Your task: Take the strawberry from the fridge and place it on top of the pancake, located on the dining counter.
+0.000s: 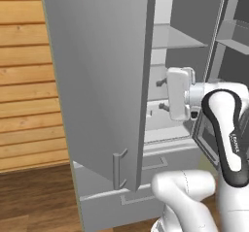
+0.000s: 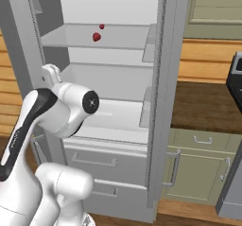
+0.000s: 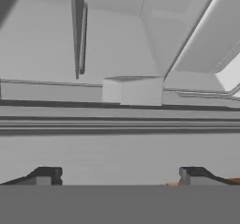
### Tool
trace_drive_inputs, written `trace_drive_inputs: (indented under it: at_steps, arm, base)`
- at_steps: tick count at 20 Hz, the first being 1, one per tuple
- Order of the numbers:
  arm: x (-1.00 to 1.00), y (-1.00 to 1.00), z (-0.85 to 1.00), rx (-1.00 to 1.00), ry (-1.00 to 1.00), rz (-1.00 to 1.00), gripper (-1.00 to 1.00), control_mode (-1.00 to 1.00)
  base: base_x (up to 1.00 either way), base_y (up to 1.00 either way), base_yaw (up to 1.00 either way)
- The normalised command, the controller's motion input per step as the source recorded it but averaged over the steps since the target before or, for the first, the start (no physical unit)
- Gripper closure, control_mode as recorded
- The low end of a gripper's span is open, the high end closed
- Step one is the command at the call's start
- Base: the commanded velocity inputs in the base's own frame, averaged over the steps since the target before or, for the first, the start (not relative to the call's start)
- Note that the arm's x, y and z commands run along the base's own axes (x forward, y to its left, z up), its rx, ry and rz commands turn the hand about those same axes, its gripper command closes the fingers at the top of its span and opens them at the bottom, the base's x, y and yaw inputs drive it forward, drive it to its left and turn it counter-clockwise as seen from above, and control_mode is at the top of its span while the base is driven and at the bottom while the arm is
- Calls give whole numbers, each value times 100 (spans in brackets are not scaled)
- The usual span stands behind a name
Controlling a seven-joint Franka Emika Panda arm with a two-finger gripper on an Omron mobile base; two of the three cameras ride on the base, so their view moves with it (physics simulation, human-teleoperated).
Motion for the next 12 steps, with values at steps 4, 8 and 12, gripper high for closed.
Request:
trace_drive_inputs:
  at_steps: [4,8,12]
  arm:
    - [2,49,0,0,0,0,-100,-100]
    - [-12,27,0,0,0,0,-100,-100]
    - [-30,40,0,0,0,0,-100,-100]
  base:
    - [0,0,0]
    - [0,0,0]
    - [0,0,0]
